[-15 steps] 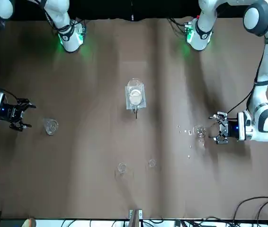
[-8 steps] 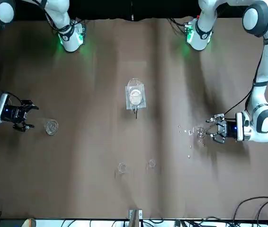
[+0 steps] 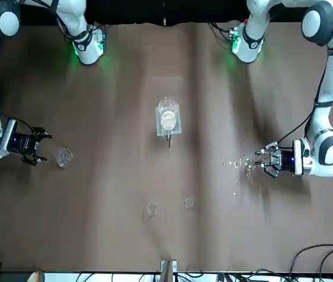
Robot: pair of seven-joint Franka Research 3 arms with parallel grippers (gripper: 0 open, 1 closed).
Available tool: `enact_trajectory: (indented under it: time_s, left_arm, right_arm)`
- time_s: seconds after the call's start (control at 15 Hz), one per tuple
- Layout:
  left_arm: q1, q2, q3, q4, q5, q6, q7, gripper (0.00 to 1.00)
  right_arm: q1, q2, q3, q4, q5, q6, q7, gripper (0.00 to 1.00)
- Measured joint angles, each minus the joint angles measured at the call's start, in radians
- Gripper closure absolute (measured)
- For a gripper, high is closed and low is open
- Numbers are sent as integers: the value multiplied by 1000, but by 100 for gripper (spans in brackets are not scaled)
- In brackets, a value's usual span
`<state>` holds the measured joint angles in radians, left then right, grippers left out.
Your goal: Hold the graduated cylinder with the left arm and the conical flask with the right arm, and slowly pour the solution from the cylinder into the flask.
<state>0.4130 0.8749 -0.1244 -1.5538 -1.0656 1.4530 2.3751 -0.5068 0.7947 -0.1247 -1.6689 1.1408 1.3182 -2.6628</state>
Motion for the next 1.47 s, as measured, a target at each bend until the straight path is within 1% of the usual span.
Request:
enact_trajectory:
  time_s: [0.53, 0.67, 1.0, 1.2, 1.47]
  left_arm:
    - [-7, -1, -3, 9, -2, 5, 0, 66]
    - [-7, -13, -9, 15, -3, 5, -2, 66]
    - [-24, -92, -30, 23, -3, 5, -67, 66]
    - [-66, -141, -30, 25, -2, 15, -76, 66]
    - [-134, -213, -31, 25, 2, 60, -109, 66]
  right_arm:
    - [6, 7, 4, 1, 0, 0, -28, 0]
    - [8, 11, 7, 1, 0, 0, -31, 0]
    - [9, 24, 9, 1, 0, -1, -33, 0]
    - [10, 30, 10, 1, 0, -1, -33, 0]
    - [10, 32, 10, 1, 0, -3, -33, 4]
